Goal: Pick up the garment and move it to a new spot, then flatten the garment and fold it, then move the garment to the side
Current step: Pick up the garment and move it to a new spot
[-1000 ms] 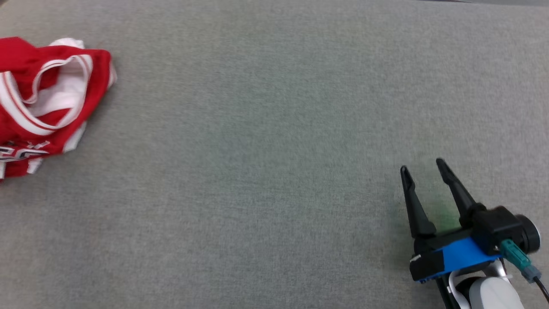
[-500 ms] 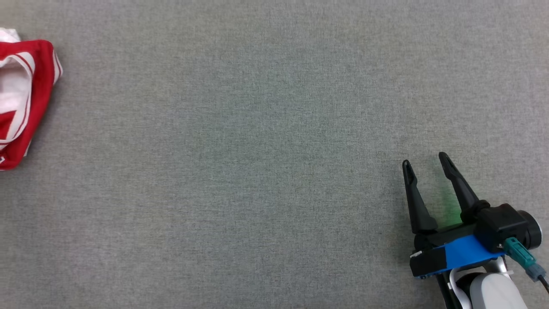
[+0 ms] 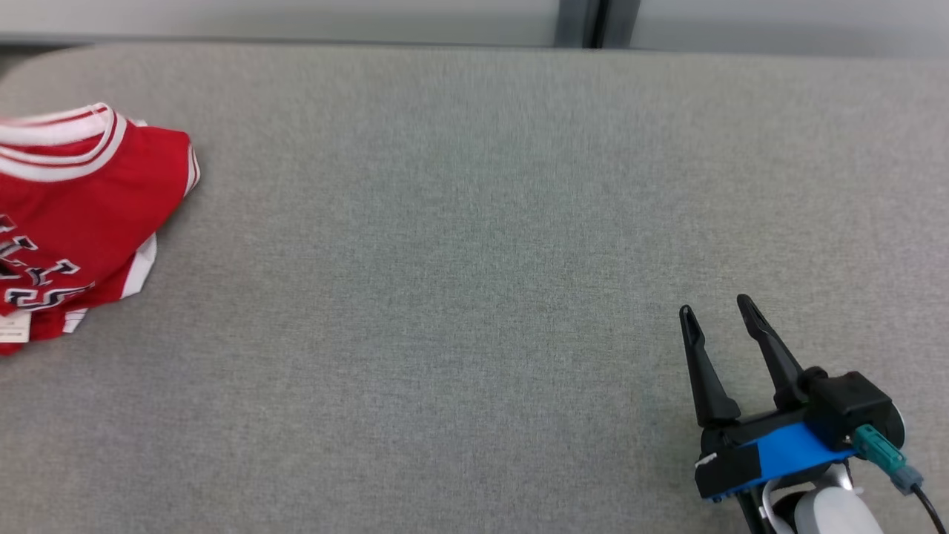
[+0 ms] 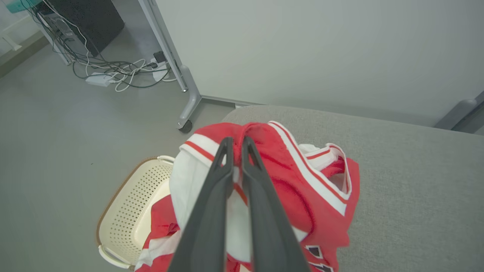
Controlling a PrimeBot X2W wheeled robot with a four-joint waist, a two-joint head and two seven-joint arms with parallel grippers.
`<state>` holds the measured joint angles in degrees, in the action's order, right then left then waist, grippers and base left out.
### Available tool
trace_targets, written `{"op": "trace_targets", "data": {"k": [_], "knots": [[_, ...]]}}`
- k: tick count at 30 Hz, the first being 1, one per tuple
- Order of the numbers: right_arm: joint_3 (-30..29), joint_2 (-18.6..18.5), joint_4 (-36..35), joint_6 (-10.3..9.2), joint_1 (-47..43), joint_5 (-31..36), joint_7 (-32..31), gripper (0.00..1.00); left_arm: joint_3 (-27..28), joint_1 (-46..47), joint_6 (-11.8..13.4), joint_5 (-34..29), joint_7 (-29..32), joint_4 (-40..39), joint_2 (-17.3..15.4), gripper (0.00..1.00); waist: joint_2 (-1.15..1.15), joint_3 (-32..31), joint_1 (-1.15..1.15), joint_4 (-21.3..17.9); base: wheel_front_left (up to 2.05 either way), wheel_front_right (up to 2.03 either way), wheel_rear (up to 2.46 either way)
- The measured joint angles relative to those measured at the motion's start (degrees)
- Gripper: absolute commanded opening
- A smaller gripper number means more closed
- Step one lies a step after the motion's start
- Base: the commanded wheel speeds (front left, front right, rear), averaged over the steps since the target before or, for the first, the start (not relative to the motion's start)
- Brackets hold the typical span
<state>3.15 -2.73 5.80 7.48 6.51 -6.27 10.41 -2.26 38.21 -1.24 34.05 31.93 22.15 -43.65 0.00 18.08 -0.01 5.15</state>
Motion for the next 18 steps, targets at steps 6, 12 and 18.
{"op": "trace_targets", "data": {"k": [6, 12, 18], "knots": [[1.1, 0.0, 3.4, 0.00, -0.7, -2.6, 1.5, 1.00, -4.1, 7.7, -3.0, -1.9, -2.4, -6.6, 0.8, 0.00, -0.01, -5.8, -0.01, -0.4, 0.00, 0.00, 0.00], [1.7, 0.0, 5.9, 0.00, -2.2, -4.0, 2.6, 1.00, -9.6, 14.9, -4.6, -2.5, -2.3, -11.5, 4.9, 0.00, -0.02, -10.5, -0.01, -3.0, 0.00, 0.00, 0.00], [2.4, 0.0, 6.8, 0.00, -3.0, -5.0, 3.2, 1.00, -13.9, 20.7, -4.9, -4.2, -2.8, -13.2, 9.7, 0.00, -0.01, -12.9, 0.00, -7.8, 0.00, 0.00, 0.00]]}}
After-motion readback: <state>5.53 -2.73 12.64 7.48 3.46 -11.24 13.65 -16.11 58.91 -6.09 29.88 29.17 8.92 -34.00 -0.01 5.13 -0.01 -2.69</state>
